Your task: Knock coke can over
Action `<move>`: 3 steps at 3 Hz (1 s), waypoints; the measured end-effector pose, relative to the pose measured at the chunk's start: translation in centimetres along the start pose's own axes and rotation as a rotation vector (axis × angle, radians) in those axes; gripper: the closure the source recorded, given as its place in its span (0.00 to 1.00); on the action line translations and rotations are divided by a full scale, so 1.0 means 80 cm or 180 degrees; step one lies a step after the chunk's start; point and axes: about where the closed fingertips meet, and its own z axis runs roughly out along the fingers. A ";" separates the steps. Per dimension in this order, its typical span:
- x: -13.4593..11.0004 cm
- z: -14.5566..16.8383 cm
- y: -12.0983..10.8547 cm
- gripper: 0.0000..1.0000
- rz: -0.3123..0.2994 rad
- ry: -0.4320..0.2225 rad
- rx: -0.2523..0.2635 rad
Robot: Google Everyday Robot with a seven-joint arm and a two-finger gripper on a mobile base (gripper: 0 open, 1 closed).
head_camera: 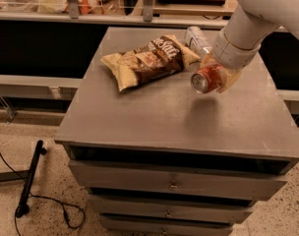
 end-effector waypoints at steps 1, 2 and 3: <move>-0.006 0.014 0.012 1.00 0.0033 -0.0041 -0.0082; -0.016 0.024 0.021 0.82 0.0045 -0.0109 -0.0201; -0.023 0.029 0.028 0.59 0.0063 -0.0115 -0.0265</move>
Offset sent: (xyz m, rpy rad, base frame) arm -0.0244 0.0075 -0.0347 -0.0065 0.1269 -0.0079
